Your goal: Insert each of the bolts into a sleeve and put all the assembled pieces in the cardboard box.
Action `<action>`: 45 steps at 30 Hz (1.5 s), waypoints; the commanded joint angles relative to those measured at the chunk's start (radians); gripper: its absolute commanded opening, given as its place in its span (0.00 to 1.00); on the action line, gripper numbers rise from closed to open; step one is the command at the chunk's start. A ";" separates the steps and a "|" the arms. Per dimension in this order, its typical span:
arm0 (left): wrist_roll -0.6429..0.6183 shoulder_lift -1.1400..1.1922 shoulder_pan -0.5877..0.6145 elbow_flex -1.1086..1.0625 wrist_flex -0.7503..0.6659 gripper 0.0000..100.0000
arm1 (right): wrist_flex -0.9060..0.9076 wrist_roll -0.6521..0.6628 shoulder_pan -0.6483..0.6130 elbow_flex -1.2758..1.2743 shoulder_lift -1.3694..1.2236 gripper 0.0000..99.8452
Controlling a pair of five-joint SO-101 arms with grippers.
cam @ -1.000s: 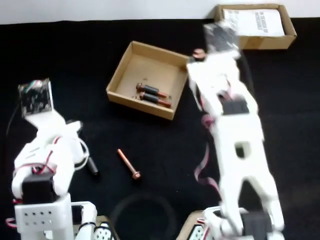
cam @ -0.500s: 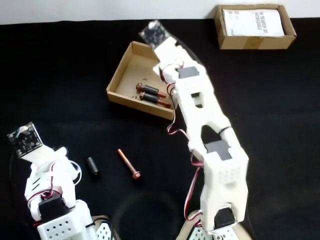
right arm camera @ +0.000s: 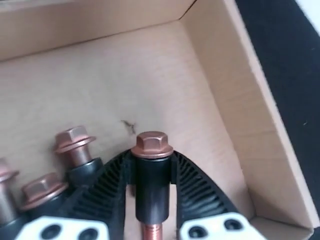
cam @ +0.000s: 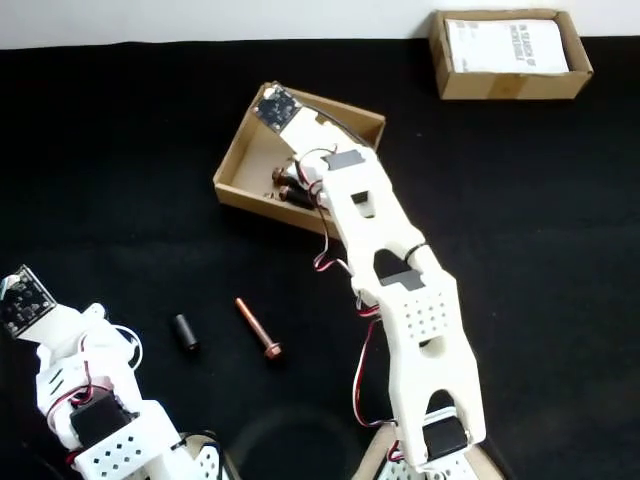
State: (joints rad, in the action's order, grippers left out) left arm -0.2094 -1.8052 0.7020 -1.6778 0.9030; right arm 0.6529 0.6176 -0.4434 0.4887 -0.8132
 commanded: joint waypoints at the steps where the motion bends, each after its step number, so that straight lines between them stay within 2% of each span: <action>1: 0.005 -0.008 0.005 -0.018 -0.018 0.01 | 0.147 0.011 -0.054 0.042 0.035 0.13; 3: 0.005 -0.008 0.005 -0.018 -0.018 0.01 | 0.203 0.011 -0.064 0.044 0.061 0.18; 6: 0.008 -0.008 0.005 -0.018 -0.018 0.01 | 0.295 -0.014 -0.074 0.061 0.122 0.18; 11: 0.008 -0.008 0.010 -0.018 -0.017 0.01 | 0.501 -0.350 -0.114 0.134 0.288 0.18; 14: 0.009 -0.008 0.030 -0.018 0.031 0.01 | 0.642 -0.545 -0.176 0.153 0.383 0.18; 16: 0.011 -0.008 0.093 -0.018 0.061 0.01 | 0.714 -0.631 -0.220 0.147 0.427 0.18; 19: 0.014 -0.008 0.251 -0.018 0.078 0.01 | 0.806 -0.744 -0.289 0.142 0.461 0.18; 23: 0.150 -0.008 0.424 -0.018 0.083 0.01 | 0.889 -0.870 -0.358 0.142 0.433 0.18; 27: 0.210 -0.008 0.549 -0.018 0.097 0.01 | 0.897 -0.950 -0.400 0.142 0.381 0.18; 33: 0.216 -0.008 0.667 -0.018 0.098 0.01 | 0.894 -1.048 -0.504 0.145 0.297 0.18; 37: 0.216 -0.008 0.682 -0.018 0.149 0.01 | 0.892 -1.100 -0.570 0.150 0.260 0.18; 45: 0.216 -0.008 0.682 -0.018 0.147 0.01 | 0.839 -1.120 -0.656 0.143 0.216 0.18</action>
State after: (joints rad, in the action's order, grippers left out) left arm 0.0008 -1.8052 1.3725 -1.6778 1.0457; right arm 1.5075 -0.4918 -1.0771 0.5930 -0.5953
